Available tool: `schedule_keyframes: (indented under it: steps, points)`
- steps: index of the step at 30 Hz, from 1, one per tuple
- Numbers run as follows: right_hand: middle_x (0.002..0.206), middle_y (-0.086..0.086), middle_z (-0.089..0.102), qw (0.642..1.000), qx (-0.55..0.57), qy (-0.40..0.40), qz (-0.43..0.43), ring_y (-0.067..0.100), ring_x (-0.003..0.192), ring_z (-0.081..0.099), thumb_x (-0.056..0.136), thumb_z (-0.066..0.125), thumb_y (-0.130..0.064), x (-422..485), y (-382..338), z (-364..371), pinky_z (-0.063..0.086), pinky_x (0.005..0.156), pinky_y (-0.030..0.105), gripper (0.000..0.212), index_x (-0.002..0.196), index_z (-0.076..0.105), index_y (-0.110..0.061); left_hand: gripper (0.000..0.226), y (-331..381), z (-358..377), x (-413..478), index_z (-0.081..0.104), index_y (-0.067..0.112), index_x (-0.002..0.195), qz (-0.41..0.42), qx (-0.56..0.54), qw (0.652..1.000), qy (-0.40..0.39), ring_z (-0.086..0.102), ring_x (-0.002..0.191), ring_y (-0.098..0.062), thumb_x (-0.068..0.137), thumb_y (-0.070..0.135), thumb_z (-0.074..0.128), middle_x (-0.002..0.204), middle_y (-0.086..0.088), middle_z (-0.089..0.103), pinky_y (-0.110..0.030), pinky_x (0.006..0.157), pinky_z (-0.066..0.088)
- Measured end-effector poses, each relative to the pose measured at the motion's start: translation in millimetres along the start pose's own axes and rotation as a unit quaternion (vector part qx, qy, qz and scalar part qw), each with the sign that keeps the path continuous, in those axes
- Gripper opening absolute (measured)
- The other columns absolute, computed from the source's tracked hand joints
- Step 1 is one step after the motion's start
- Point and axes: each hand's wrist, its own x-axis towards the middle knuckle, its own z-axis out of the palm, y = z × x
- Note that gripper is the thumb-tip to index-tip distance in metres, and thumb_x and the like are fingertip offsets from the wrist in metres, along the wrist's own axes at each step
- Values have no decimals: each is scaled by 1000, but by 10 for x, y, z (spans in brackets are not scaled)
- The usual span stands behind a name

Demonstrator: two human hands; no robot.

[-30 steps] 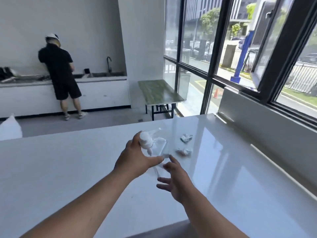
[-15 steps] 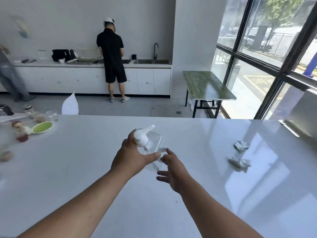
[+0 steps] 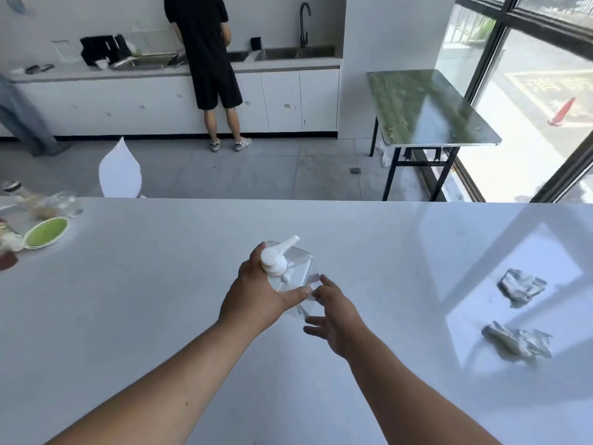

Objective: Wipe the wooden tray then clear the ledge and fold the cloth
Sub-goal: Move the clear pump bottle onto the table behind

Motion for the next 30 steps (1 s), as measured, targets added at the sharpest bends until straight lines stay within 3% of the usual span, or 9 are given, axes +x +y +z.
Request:
schedule_keyframes:
  steps: [5,10,13,16,19,22,26,30]
  points:
    - [143,-3,53,999,-13,10,35,36,110,67,82,60,-40,567,1,-183,61,92,49,67,148,49,-30,105,-84,360,514,38,53,142,-35,25,999,-20,61,115,-14,50,84,79,128,16,58,-44,90,58]
    - [126,-7,62,990,-126,7,60,28,105,70,89,60,-49,776,174,-260,60,95,47,49,134,56,-29,112,-339,653,640,29,47,147,-111,79,988,-71,63,111,-22,53,82,80,129,6,57,-44,86,59]
    - [124,-6,65,984,-172,30,38,26,109,68,90,61,-44,697,161,-317,59,96,44,57,145,51,-28,130,-417,638,619,18,43,158,-105,79,986,-104,56,130,-24,52,88,78,150,2,48,-45,98,54]
    - [146,3,59,965,-241,95,-42,22,122,60,92,60,-40,439,-99,-418,50,98,36,64,153,46,-27,141,-352,357,585,10,41,164,-80,42,989,-118,31,153,-18,49,93,74,171,10,22,-42,115,39]
    - [156,2,52,914,-332,178,-154,22,137,53,93,60,-49,-18,-510,-555,46,104,37,66,154,45,-30,118,-191,-91,607,32,40,159,-5,62,995,-78,30,152,-15,59,97,57,168,12,31,-41,118,37]
    - [156,-3,51,816,-444,274,-250,23,144,42,89,57,-63,-687,-882,-642,44,111,44,75,155,43,-30,95,124,-522,624,49,35,149,69,117,990,-41,39,145,-20,70,87,57,157,10,48,-45,111,44]
    - [157,-6,50,686,-536,383,-311,22,148,36,86,53,-73,-1778,-931,-639,40,115,44,82,155,44,-30,78,626,-739,410,52,36,145,186,163,968,-48,46,137,-23,78,74,66,149,8,56,-41,100,47]
    - [148,-9,56,666,-528,460,-256,20,141,42,81,50,-78,-2747,-239,-681,44,108,39,78,146,51,-35,65,945,-460,-215,57,37,133,281,130,943,-125,61,114,-18,79,71,66,133,10,65,-35,85,52]
